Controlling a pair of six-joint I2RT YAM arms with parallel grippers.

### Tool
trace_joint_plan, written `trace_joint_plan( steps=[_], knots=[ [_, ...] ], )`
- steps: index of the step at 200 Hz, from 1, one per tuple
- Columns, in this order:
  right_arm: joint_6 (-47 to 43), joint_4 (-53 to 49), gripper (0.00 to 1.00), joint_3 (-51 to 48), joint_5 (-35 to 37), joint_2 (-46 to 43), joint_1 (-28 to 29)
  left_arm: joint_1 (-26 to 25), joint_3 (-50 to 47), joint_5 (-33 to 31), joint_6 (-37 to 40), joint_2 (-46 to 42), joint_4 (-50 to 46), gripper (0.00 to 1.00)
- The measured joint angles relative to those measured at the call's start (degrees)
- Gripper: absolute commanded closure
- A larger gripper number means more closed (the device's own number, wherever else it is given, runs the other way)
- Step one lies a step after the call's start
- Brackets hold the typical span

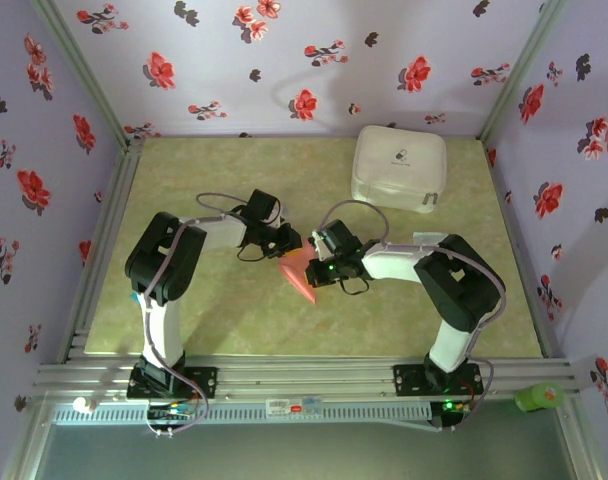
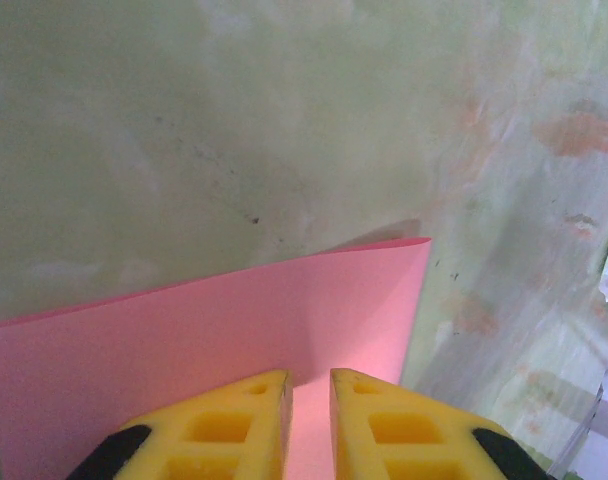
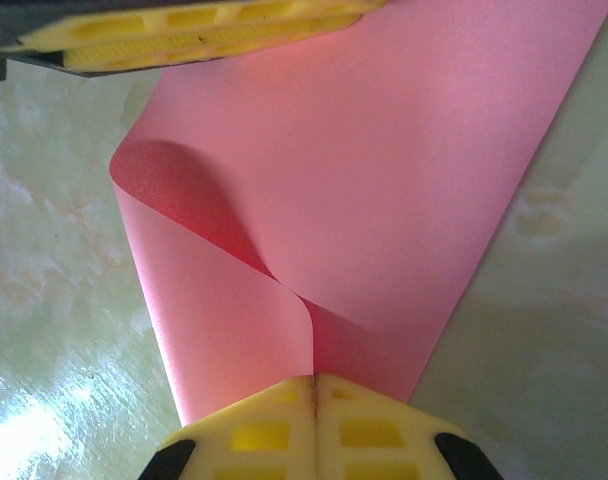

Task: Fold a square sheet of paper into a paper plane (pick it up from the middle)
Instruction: Third fold the triangle at the center of the table.

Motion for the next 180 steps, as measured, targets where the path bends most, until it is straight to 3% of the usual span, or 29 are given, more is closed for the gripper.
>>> trace_joint_plan(
  steps=[180],
  knots=[
    [0.0, 0.0, 1.00, 0.0, 0.2, 0.1, 0.0, -0.1, 0.5, -0.2, -0.1, -0.4, -0.9, 0.76]
  ],
)
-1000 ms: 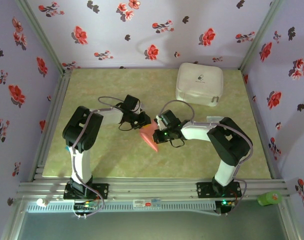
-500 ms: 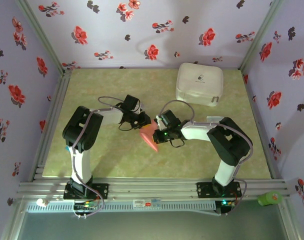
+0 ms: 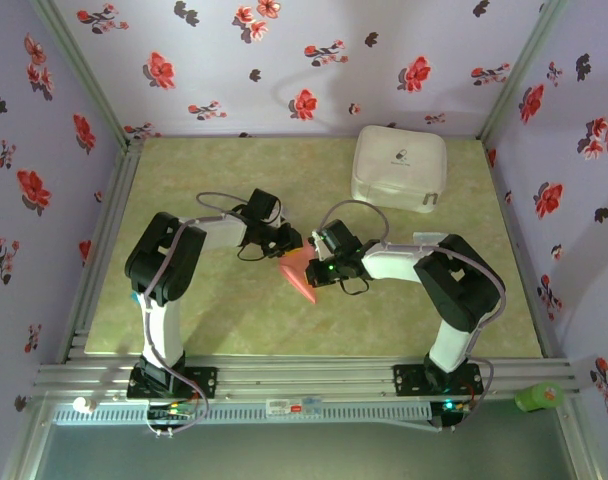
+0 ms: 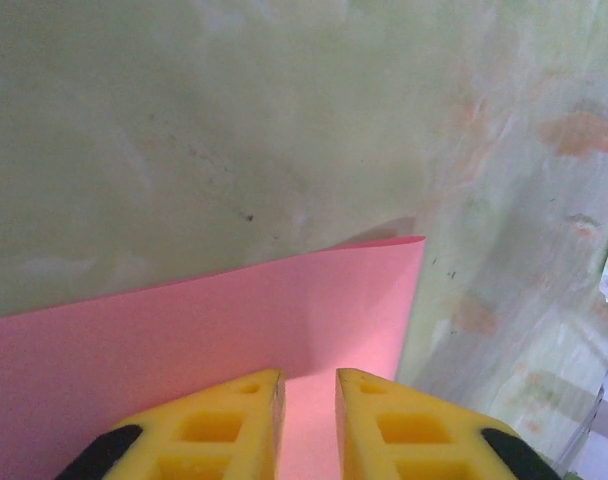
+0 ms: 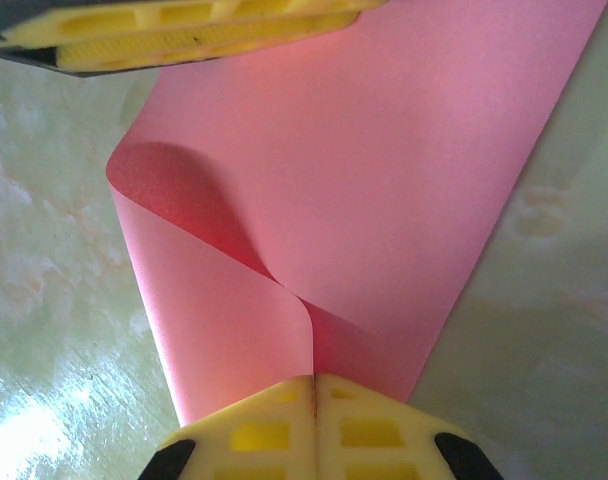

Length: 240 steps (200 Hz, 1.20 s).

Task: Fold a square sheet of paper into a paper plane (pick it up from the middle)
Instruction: Third fold the triangle at the center of the table.

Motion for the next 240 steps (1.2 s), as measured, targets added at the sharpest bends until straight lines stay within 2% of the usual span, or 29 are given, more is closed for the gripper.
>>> trace_joint_plan(
  steps=[42, 69, 93, 124, 168, 240],
  knots=[
    [0.0, 0.8, 1.00, -0.1, 0.0, 0.1, 0.0, 0.0, 0.0, -2.3, -0.7, -2.9, -0.9, 0.71],
    [0.1, 1.5, 1.00, -0.2, 0.0, 0.3, 0.0, 0.2, -0.9, -4.1, -1.5, -6.8, -1.2, 0.72],
    [0.1, 1.7, 1.00, -0.2, 0.0, 0.3, 0.0, 0.4, -3.8, -5.1, -2.7, -11.2, -1.0, 0.80],
    [0.1, 1.9, 1.00, -0.3, 0.0, 0.4, 0.0, 0.5, -9.8, -5.4, -5.2, -18.0, 0.6, 1.00],
    [0.8, 2.1, 1.00, -0.3, 0.0, 0.4, 0.0, -0.3, -21.9, -3.8, -13.8, -24.7, 12.4, 1.00],
    [1.1, 2.1, 1.00, -0.2, 0.0, 0.5, 0.0, -5.0, -29.9, -3.5, -24.2, -21.2, 27.5, 1.00]
  ],
)
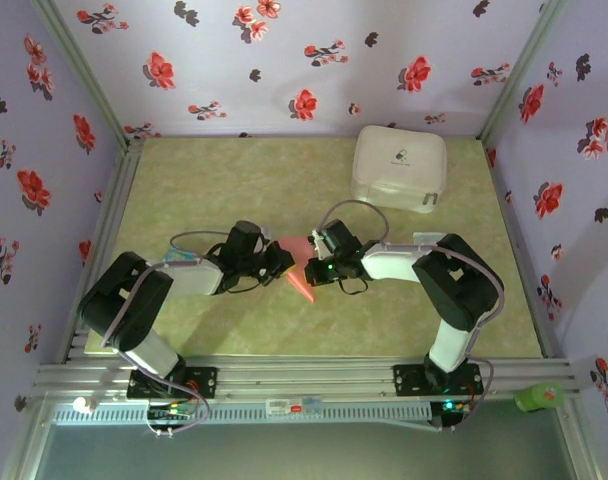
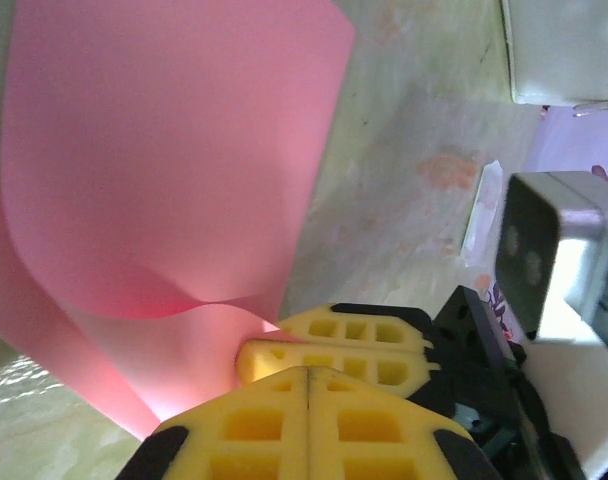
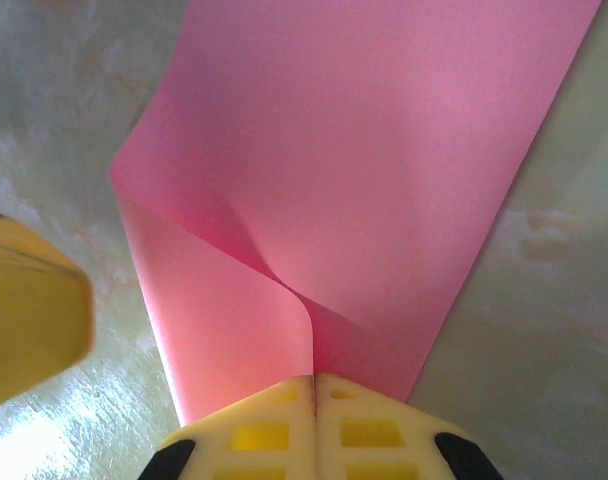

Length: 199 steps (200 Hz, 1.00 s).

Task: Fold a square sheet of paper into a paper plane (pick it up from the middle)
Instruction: Third fold the triangle at the center of the table.

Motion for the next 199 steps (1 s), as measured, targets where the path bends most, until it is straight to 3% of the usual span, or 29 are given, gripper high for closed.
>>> trace_joint_plan(
  steps=[199],
  knots=[
    [0.0, 0.0, 1.00, 0.2, 0.0, 0.2, 0.0, -1.0, -3.8, -0.4, -2.8, 7.6, 10.6, 1.00]
  ],
)
